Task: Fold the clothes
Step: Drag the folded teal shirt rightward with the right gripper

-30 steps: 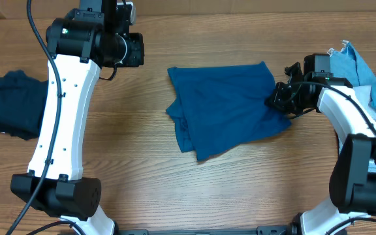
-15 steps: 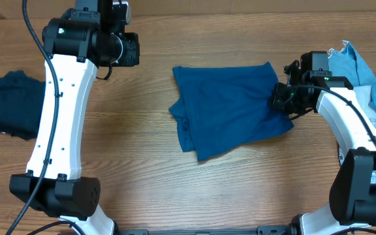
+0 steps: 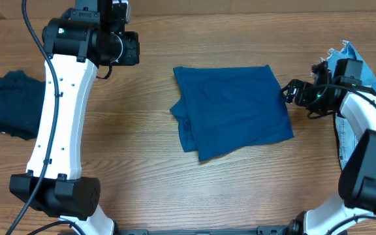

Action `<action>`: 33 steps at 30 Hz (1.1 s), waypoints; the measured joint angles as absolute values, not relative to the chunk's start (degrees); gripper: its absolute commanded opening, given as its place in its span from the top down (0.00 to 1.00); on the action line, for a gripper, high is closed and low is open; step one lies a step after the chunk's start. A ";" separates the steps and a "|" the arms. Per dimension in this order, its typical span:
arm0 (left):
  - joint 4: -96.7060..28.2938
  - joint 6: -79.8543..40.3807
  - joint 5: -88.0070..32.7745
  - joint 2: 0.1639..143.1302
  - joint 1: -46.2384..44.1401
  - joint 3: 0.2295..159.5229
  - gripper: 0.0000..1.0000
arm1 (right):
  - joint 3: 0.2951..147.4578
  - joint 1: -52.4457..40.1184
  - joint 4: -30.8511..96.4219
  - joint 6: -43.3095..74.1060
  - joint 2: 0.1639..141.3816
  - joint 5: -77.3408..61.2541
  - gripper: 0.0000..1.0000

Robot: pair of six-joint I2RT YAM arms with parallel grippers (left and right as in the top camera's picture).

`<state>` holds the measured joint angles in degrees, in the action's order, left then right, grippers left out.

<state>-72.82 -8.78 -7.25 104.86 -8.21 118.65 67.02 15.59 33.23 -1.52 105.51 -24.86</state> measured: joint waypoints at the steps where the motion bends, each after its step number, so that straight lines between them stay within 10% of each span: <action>1: -72.79 -8.88 -7.25 104.84 -8.21 118.65 0.50 | 67.02 15.05 31.75 -1.76 107.20 -26.11 0.03; 3: -72.79 -8.69 -7.22 104.84 -8.21 118.65 0.00 | 67.02 13.32 30.22 -2.33 111.00 -28.14 0.08; 6: -72.75 -8.38 -5.54 104.84 -8.21 118.65 0.00 | 67.75 11.20 28.49 -2.83 112.90 -32.36 0.22; 11: -72.71 -8.38 0.91 104.84 -8.21 118.65 0.00 | 68.05 7.49 31.07 -3.03 114.78 -35.27 0.75; 15: -72.69 -8.36 2.31 104.84 -8.21 118.65 0.00 | 68.03 8.49 35.62 -2.79 114.91 -35.18 0.92; 26: -72.69 -8.36 2.46 104.84 -8.21 118.65 0.00 | 75.75 7.92 48.12 0.45 91.85 -18.94 0.94; 33: -72.69 -8.38 2.46 104.86 -8.21 118.65 0.00 | 75.77 -11.29 45.36 6.07 94.98 -10.59 0.91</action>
<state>-72.69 -8.38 2.46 104.86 -8.21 118.65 75.77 -11.29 45.36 6.07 94.98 -10.59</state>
